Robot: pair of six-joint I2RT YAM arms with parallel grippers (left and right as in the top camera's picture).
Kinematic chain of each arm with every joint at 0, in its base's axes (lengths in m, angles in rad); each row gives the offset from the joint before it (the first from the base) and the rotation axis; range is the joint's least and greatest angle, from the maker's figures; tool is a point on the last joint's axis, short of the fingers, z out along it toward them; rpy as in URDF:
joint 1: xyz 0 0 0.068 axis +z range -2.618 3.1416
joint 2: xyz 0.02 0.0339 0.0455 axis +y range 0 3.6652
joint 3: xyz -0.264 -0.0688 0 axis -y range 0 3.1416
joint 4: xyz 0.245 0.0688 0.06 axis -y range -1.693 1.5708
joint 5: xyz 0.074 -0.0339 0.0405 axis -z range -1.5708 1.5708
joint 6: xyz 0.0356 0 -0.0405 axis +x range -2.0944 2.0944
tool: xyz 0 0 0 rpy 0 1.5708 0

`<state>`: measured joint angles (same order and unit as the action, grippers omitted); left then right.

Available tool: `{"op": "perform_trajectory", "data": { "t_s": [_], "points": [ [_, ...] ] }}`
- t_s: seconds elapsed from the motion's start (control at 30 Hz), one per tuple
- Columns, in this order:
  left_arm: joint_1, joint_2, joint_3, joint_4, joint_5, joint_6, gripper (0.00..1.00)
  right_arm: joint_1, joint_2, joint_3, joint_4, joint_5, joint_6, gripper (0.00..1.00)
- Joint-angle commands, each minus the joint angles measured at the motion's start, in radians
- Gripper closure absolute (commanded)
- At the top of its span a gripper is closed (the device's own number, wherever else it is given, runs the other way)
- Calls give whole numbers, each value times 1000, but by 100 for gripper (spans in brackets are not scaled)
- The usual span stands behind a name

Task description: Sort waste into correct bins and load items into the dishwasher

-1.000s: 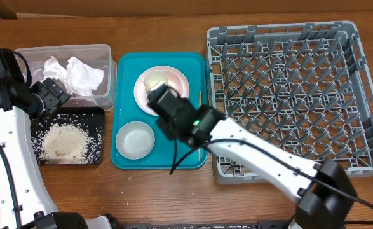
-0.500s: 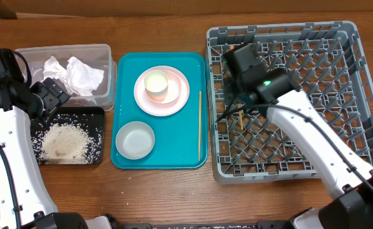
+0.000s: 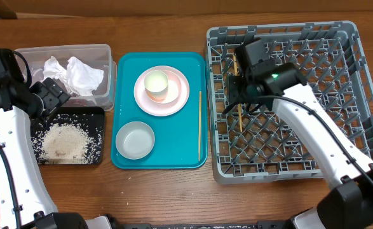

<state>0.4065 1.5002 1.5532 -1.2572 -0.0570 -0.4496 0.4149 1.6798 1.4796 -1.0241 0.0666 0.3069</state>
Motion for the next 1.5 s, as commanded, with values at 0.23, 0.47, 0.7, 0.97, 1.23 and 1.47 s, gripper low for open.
{"op": "perform_trajectory", "data": {
  "t_s": [0.23,0.47,0.7,0.97,1.23,1.47],
  "points": [
    [-1,3,15,1,-2,8,0,6,146,12,34,-99,5,96],
    [-1,3,15,1,-2,8,0,6,148,12,34,-100,5,96],
    [-1,3,15,1,-2,8,0,6,148,12,35,-100,5,95],
    [-1,3,15,1,-2,8,0,6,148,12,49,-150,5,90],
    [-1,3,15,1,-2,8,0,6,148,12,49,-164,5,79],
    [-1,3,15,1,-2,8,0,7,148,12,120,-552,5,0]
  ]
}}
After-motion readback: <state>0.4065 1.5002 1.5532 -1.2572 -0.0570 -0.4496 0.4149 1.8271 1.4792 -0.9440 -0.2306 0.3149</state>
